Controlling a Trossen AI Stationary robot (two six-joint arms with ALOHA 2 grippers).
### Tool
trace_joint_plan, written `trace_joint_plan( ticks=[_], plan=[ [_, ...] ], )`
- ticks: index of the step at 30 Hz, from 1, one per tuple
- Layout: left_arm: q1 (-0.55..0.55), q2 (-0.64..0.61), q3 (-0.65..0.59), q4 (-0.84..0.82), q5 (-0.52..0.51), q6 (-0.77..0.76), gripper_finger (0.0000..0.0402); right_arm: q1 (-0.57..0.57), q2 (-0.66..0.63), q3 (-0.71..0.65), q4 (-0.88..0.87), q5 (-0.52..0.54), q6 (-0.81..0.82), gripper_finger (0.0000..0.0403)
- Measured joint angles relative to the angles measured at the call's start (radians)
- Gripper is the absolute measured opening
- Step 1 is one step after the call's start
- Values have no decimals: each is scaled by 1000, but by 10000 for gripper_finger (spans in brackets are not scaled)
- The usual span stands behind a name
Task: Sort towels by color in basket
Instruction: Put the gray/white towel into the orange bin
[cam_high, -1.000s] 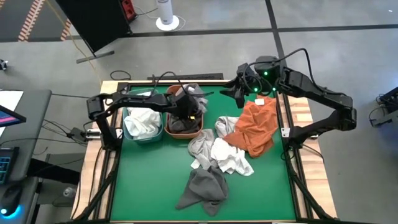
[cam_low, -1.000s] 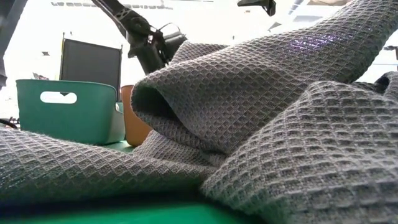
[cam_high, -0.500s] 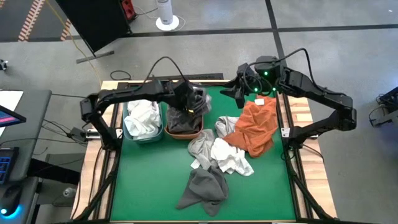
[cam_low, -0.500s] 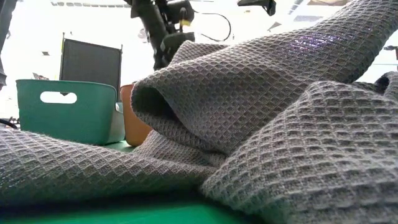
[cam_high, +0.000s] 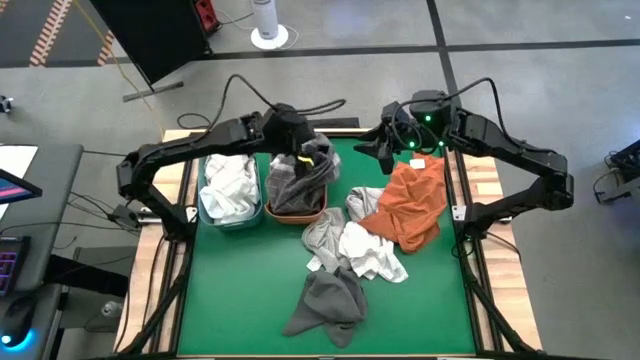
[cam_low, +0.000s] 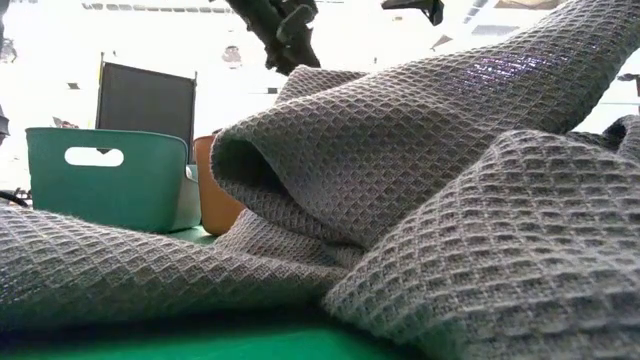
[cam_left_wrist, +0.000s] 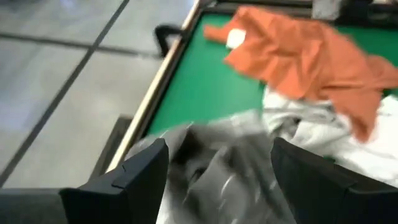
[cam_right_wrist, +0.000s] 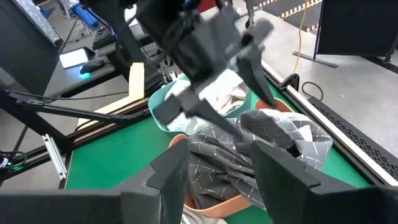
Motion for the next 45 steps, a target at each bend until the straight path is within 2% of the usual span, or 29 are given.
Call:
trace_joint_plan(
  ticks=[6,12,17,21,26,36,41,45],
  plan=[
    [-12,26,-195,224,26,-79,270,14,0,0,0,0,8,200],
    [-3,23,-400,279,32,-138,270,34,0,0,2,0,20,200],
    [-3,34,-571,494,32,-208,270,33,0,0,2,0,22,200],
    [-1,37,-641,559,29,-301,270,33,0,0,1,0,21,200],
    [-1,7,-630,508,36,-335,270,30,0,0,1,0,21,200],
    [-1,-154,-424,253,45,-202,270,30,0,0,0,0,20,200],
    [-2,-209,-396,355,-5,-162,270,30,0,0,1,0,18,200],
    [-1,-166,-396,409,-19,-143,270,30,0,0,4,0,20,200]
  ],
)
